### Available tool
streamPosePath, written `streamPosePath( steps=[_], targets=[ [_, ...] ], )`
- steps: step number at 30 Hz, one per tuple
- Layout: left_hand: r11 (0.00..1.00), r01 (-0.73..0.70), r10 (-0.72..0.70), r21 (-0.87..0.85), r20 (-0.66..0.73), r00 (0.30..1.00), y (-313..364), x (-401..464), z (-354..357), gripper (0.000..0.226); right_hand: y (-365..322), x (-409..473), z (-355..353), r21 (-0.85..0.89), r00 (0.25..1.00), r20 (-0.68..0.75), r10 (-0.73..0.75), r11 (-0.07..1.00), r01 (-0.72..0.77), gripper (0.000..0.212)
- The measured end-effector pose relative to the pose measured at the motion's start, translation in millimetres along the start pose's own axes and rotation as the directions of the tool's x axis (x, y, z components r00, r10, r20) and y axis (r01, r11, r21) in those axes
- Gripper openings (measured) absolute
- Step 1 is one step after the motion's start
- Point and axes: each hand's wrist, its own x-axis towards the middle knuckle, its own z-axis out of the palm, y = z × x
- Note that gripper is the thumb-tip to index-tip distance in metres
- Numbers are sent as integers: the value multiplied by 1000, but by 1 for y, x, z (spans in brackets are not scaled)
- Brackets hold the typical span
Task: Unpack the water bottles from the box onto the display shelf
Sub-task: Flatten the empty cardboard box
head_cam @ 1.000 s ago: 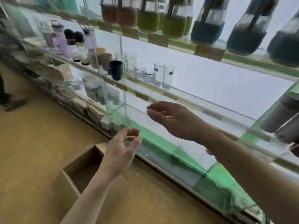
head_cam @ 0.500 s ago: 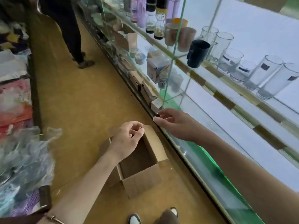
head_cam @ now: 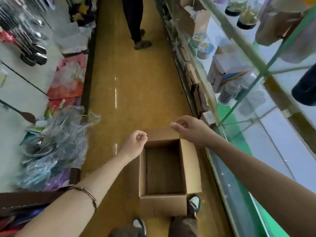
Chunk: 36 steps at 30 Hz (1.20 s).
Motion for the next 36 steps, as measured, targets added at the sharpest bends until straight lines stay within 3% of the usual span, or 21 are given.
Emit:
streamPosePath(
  steps=[5, 11, 25, 36],
  targets=[
    [998, 67, -68, -11, -35, 997, -13, 55, 23, 11, 24, 67, 17, 18, 996, 61, 63, 998, -65, 60],
    [996, 10, -15, 87, 57, 998, -52, 141, 53, 23, 66, 154, 63, -20, 991, 42, 124, 992, -123, 58],
    [943, -54, -60, 329, 328, 943, -223, 311, 138, 26, 208, 329, 200, -78, 942, 83, 324, 945, -318, 63],
    [863, 114, -270, 493, 257, 928, -315, 404, 186, 56, 282, 431, 234, -192, 928, 46, 369, 915, -354, 61]
  ],
)
